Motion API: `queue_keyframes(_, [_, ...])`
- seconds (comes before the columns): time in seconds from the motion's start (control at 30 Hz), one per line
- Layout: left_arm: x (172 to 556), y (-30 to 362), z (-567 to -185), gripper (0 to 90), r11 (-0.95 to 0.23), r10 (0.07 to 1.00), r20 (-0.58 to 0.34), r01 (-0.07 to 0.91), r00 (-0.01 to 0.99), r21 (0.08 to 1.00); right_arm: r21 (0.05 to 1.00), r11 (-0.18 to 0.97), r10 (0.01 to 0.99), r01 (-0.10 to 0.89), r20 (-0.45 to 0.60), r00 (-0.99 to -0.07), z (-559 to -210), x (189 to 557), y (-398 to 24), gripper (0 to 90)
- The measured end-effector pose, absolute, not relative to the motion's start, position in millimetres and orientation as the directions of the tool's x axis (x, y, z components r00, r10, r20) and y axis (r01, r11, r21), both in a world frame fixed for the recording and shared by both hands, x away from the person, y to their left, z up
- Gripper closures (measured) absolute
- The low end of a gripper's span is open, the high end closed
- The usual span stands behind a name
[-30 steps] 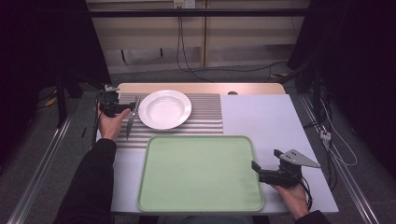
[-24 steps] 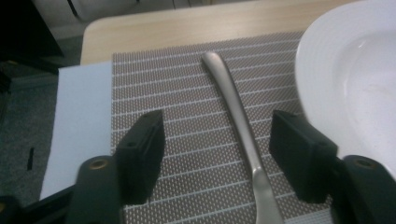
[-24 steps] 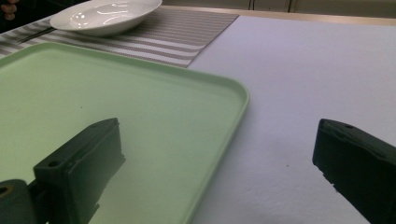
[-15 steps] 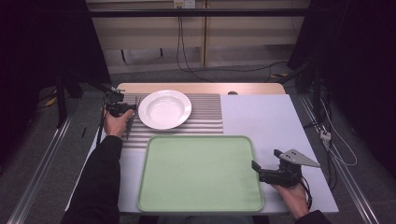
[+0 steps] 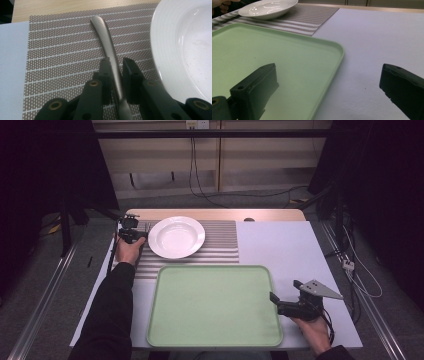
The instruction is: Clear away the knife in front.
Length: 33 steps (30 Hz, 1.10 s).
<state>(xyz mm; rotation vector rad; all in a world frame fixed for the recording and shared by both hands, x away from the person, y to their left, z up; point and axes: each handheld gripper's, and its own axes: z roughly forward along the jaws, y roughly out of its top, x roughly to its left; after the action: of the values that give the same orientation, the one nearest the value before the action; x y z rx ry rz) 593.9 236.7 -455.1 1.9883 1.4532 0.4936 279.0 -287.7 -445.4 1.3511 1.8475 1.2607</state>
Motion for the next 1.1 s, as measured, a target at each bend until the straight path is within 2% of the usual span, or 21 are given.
queue_keyframes(0.3, [587.0,242.1,-450.1,79.7,-0.237,0.933,-0.062,0.735,0.355,0.635,0.895,0.067,0.925,0.440,0.110,-0.364,-445.6,278.9,-287.6,1.3])
queue_keyframes(0.5, [572.0,249.9,-450.4,79.8,-0.204,0.936,-0.095,0.743,0.339,0.637,0.895,0.071,0.926,0.441,0.105,-0.362,-445.5,279.0,-287.2,1.3])
queue_keyframes(0.67, [563.9,253.5,-449.0,79.4,-0.239,0.931,-0.070,0.745,0.357,0.623,0.894,0.073,0.925,0.443,0.106,-0.365,-445.6,278.9,-286.4,1.3])
queue_keyframes(1.1, [563.0,245.0,-450.0,78.4,-0.215,0.952,-0.043,0.760,0.304,0.613,0.896,0.073,0.923,0.438,0.105,-0.369,-445.1,278.6,-285.8,1.4])
